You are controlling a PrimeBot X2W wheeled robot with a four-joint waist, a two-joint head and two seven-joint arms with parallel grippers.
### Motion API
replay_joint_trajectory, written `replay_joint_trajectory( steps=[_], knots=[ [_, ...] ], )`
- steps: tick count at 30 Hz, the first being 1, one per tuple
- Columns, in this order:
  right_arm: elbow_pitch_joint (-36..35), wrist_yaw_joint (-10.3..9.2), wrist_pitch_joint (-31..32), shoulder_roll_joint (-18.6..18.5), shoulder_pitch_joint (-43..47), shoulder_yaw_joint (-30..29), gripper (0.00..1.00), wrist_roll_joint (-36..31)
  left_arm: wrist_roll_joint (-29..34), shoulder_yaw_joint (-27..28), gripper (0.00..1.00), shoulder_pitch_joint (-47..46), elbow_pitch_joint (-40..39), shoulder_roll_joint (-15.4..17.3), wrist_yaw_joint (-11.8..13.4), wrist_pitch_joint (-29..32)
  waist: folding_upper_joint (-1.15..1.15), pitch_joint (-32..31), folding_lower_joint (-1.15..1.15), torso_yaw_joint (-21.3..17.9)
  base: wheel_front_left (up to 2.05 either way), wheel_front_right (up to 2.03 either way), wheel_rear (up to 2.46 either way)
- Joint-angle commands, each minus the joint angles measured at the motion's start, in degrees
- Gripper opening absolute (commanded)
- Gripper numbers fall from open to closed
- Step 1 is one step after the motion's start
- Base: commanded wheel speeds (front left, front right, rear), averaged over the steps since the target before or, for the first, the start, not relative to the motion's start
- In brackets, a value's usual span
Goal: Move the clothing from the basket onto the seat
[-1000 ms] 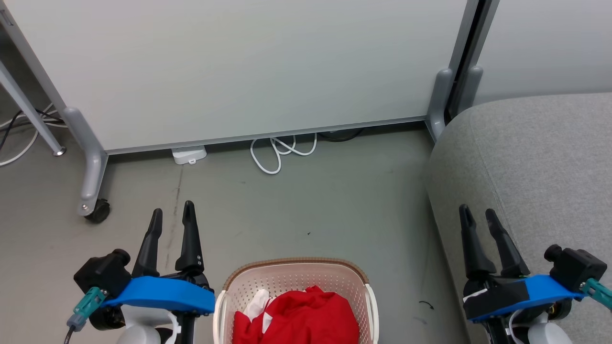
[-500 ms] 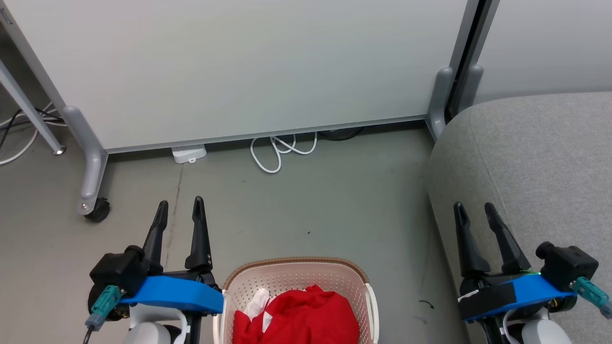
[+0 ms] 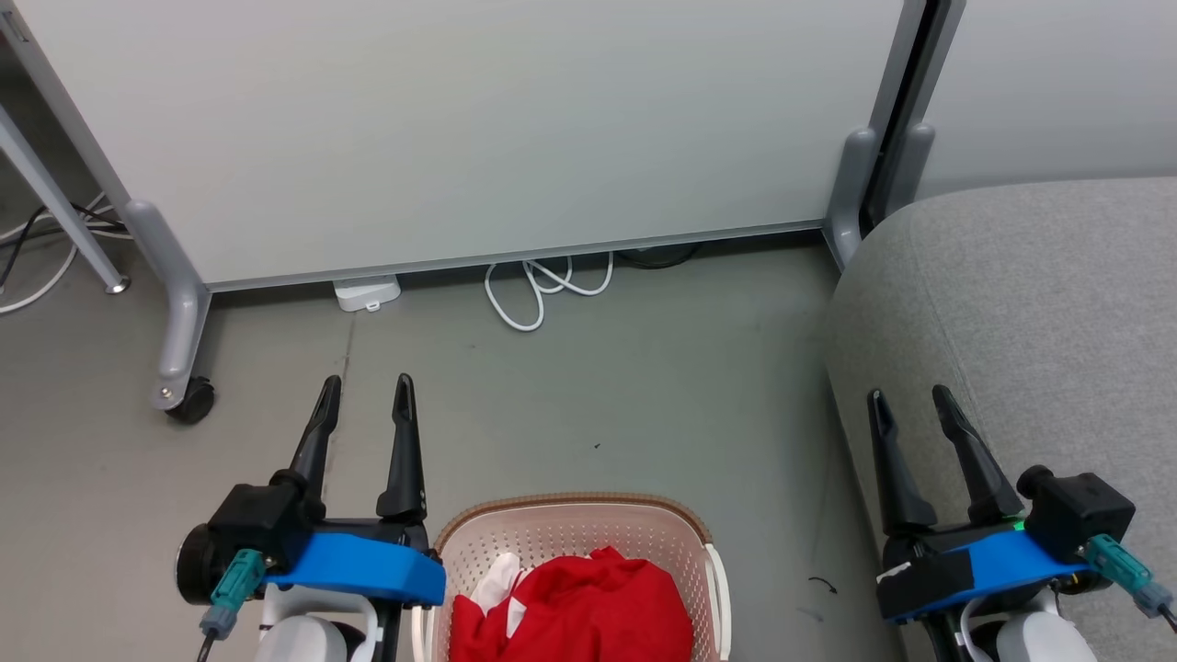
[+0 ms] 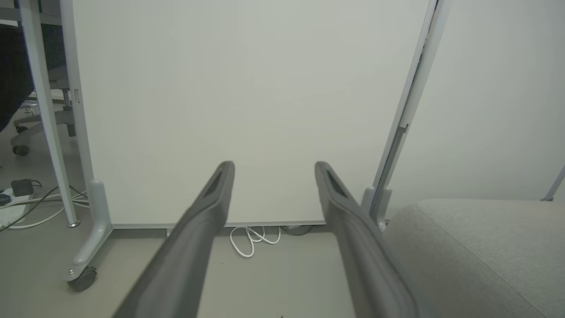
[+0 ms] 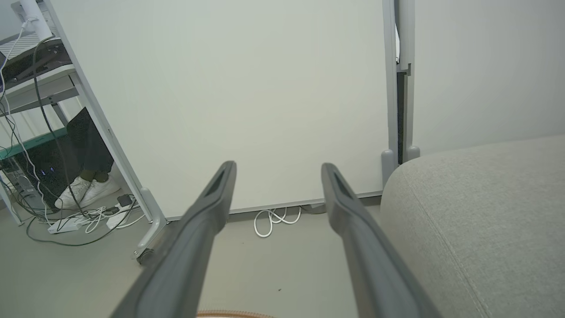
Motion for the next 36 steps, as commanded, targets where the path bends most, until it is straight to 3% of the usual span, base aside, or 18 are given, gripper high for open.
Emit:
replay_joint_trajectory(
  steps=[1, 24, 36],
  knots=[
    [-0.1, 0.13, -0.63, -0.41, -0.87, -0.09, 1.0, -1.83, 1.33, -0.31, 1.0, -0.96, -0.09, 0.25, 0.11, -0.62, 0.0, 0.05, 0.0, 0.04, 0.0, 0.0, 0.0],
    [0.5, 0.15, -2.88, -0.48, -1.16, -0.24, 1.0, -11.06, 8.79, -2.19, 1.0, -1.18, 0.37, 0.26, 0.44, -2.91, 0.0, 0.48, 0.0, 0.25, 0.0, 0.0, 0.0],
    [0.91, 0.15, -2.85, -0.47, -1.2, 0.31, 1.0, -8.87, 6.47, -2.0, 1.0, -1.03, 0.61, 0.25, -0.5, -2.86, 0.0, 0.52, 0.0, 0.31, 0.0, 0.0, 0.0]
  ],
)
